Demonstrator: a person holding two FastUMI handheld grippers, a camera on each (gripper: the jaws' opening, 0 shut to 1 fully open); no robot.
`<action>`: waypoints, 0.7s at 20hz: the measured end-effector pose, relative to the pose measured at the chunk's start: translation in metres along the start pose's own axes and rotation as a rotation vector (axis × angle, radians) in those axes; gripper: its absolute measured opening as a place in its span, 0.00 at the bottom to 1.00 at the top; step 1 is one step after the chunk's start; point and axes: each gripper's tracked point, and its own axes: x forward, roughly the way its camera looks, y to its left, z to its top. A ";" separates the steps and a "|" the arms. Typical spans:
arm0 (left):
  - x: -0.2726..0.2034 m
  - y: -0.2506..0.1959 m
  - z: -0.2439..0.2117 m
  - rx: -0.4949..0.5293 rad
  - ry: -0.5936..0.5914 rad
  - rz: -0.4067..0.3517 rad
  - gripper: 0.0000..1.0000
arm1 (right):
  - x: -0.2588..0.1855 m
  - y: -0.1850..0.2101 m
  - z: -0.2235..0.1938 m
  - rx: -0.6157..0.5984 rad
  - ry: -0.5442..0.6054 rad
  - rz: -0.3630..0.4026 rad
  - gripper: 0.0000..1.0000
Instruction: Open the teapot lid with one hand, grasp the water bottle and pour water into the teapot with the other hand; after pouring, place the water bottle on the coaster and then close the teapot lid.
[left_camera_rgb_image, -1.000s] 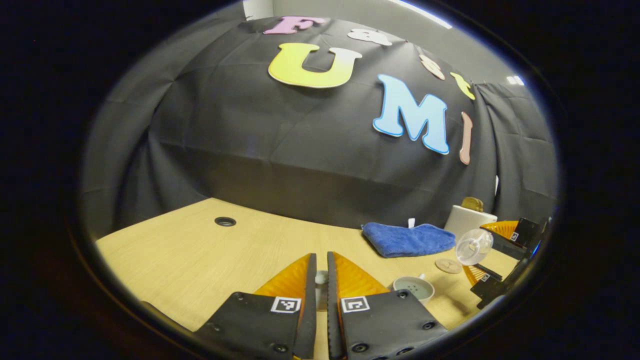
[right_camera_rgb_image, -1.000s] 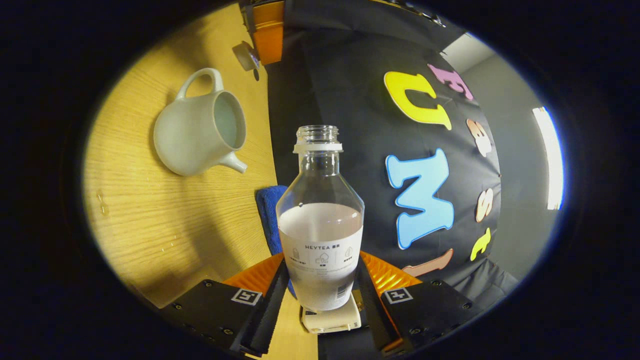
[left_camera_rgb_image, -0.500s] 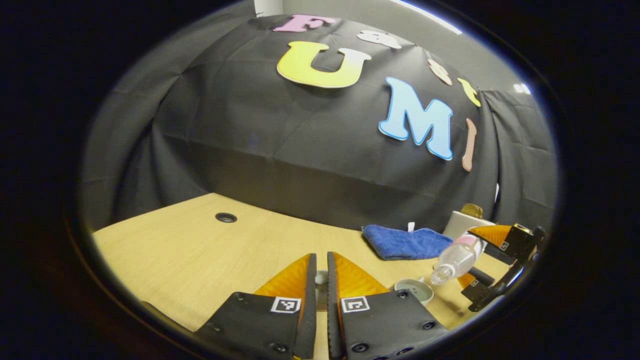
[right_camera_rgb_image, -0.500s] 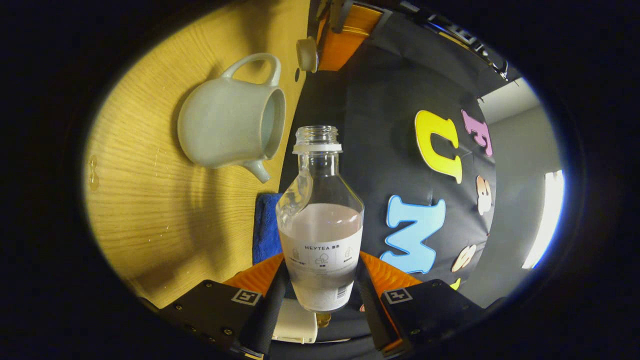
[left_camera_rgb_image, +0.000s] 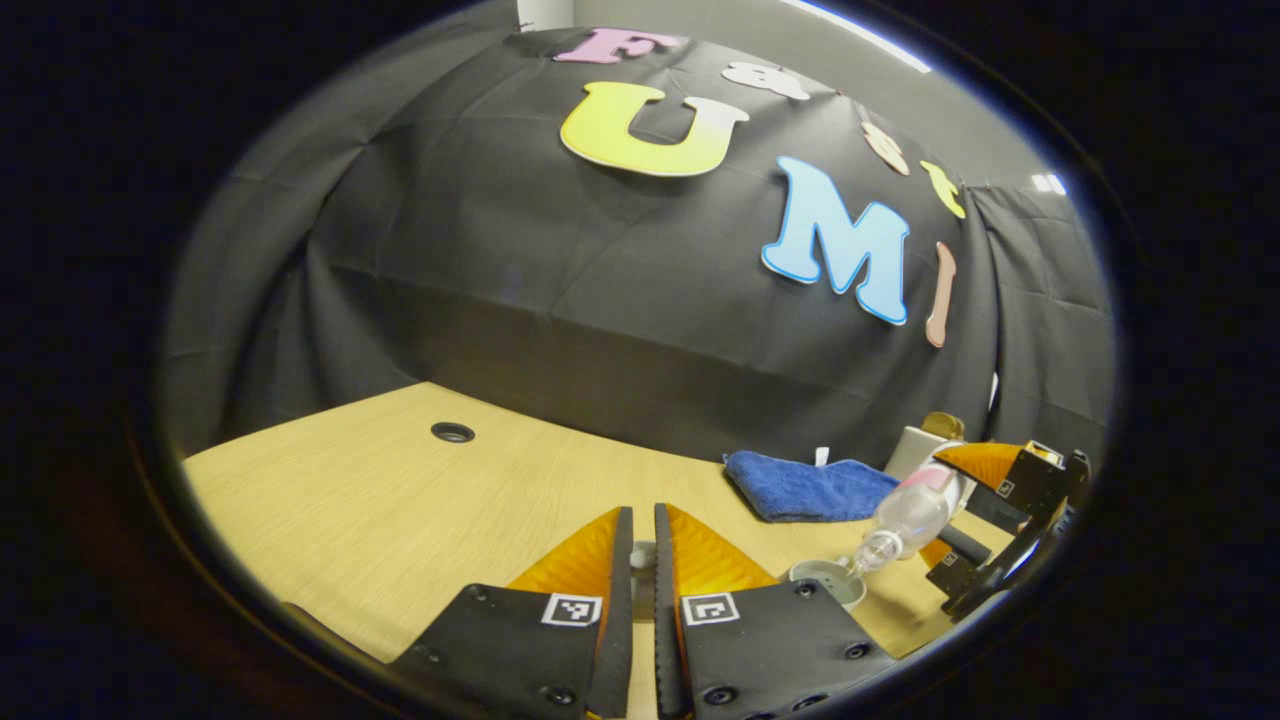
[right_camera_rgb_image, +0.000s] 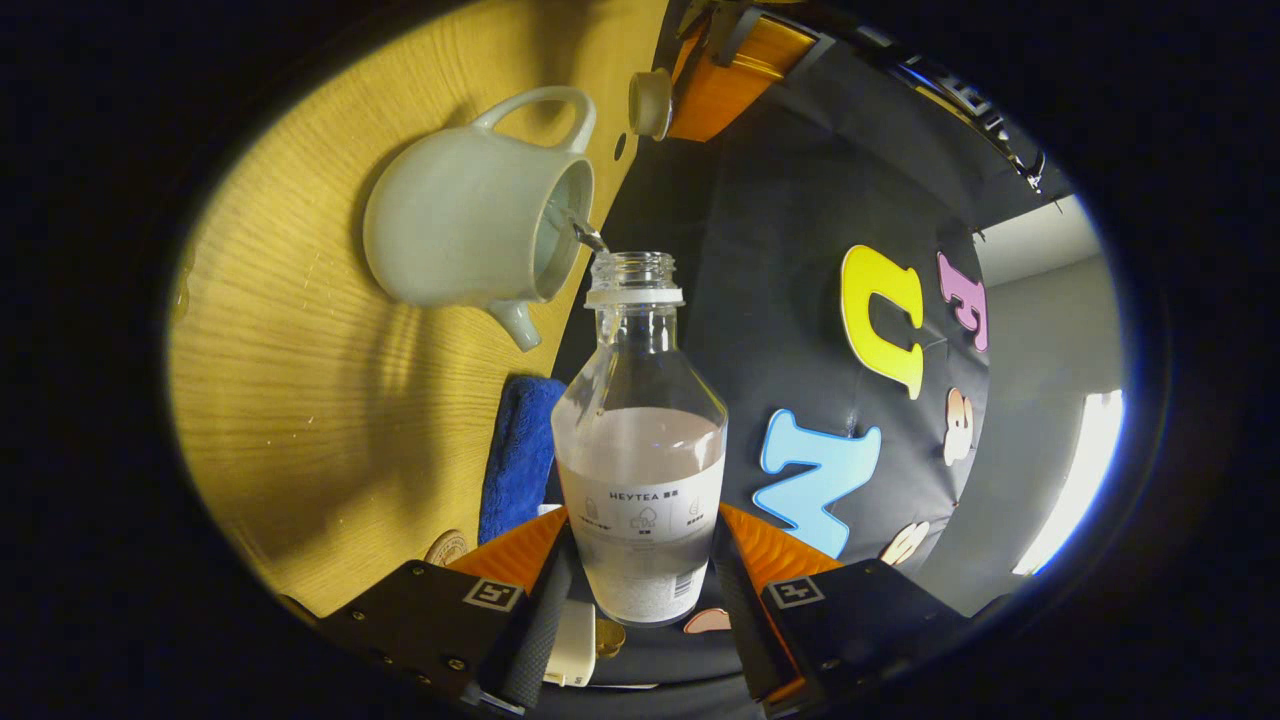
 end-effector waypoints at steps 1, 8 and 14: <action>0.001 0.000 0.001 0.001 0.001 0.000 0.16 | 0.000 -0.001 0.001 -0.018 -0.004 -0.007 0.74; 0.001 -0.001 0.000 -0.004 0.001 -0.007 0.16 | -0.002 -0.010 0.002 -0.109 -0.027 -0.038 0.73; 0.002 0.001 0.000 -0.002 0.003 -0.008 0.16 | -0.002 -0.017 0.005 -0.196 -0.053 -0.046 0.73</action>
